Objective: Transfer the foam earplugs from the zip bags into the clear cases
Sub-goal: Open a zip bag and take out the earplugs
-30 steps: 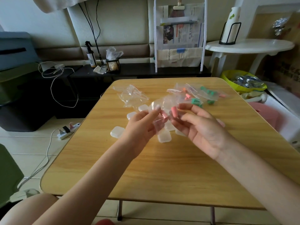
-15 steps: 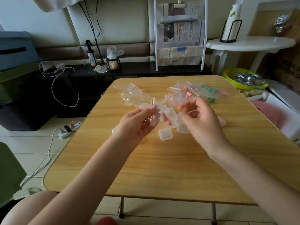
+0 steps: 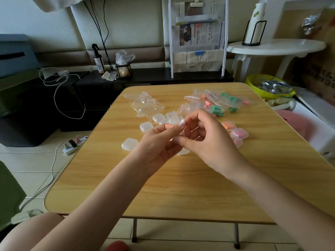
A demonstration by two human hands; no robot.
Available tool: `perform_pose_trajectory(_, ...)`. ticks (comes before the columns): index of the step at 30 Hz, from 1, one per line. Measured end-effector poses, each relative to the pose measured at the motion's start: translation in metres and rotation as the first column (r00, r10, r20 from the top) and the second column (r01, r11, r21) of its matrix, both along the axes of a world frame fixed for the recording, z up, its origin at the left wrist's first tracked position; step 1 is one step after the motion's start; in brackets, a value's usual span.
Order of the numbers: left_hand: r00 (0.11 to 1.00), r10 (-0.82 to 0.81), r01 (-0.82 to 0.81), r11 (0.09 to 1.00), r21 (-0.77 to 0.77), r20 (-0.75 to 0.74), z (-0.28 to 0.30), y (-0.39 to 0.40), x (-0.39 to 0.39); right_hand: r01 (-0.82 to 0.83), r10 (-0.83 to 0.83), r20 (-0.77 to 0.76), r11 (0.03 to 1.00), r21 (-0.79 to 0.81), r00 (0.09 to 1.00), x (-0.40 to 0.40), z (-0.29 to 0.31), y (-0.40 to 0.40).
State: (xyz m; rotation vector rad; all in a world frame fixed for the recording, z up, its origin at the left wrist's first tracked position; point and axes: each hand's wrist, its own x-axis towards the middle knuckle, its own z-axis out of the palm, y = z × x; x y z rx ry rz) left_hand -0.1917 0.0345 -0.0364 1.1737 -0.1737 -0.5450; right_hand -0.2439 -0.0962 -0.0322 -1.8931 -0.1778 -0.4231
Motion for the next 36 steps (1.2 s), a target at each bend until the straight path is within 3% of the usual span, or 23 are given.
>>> perform_pose_trajectory(6, 0.997, 0.045, -0.047, 0.999, 0.022, 0.069, 0.001, 0.004, 0.005, -0.077, 0.106, -0.105, 0.966, 0.247, 0.989, 0.002, 0.003, -0.003)
perform_pose_trajectory(12, 0.989, -0.009, 0.006, 1.000, 0.020, 0.146, 0.004, 0.005, 0.007, -0.073, 0.183, -0.182, 0.871, 0.485, 0.966, 0.004, 0.000, -0.006)
perform_pose_trajectory(14, 0.981, 0.001, -0.022, 0.994, 0.110, 0.192, 0.005, 0.005, 0.005, -0.054, 0.155, -0.189, 0.891, 0.450, 0.970, 0.005, -0.003, -0.006)
perform_pose_trajectory(19, 0.886, -0.012, -0.191, 0.901, 0.389, 0.464, 0.006, -0.003, -0.005, -0.009, 0.039, -0.130, 0.974, 0.226, 0.991, 0.008, -0.011, 0.000)
perform_pose_trajectory(23, 0.725, -0.073, -0.382, 0.785, 0.487, 0.685, 0.001, -0.006, -0.011, -0.033, 0.055, -0.092, 0.975, 0.218, 0.994, 0.007, -0.015, 0.006)
perform_pose_trajectory(26, 0.596, -0.140, -0.434, 0.772, 0.464, 0.791, 0.002, -0.006, -0.018, -0.018, 0.031, -0.065, 0.983, 0.183, 0.997, 0.005, -0.018, 0.009)
perform_pose_trajectory(29, 0.528, -0.150, -0.460, 0.776, 0.430, 0.836, -0.001, -0.005, -0.019, 0.014, -0.014, -0.006, 0.999, 0.034, 1.000, 0.003, -0.019, 0.010)
perform_pose_trajectory(36, 0.505, -0.142, -0.512, 0.745, 0.428, 0.851, -0.007, -0.008, -0.021, 0.139, -0.118, 0.117, 0.971, -0.194, 0.986, 0.001, -0.020, 0.010)
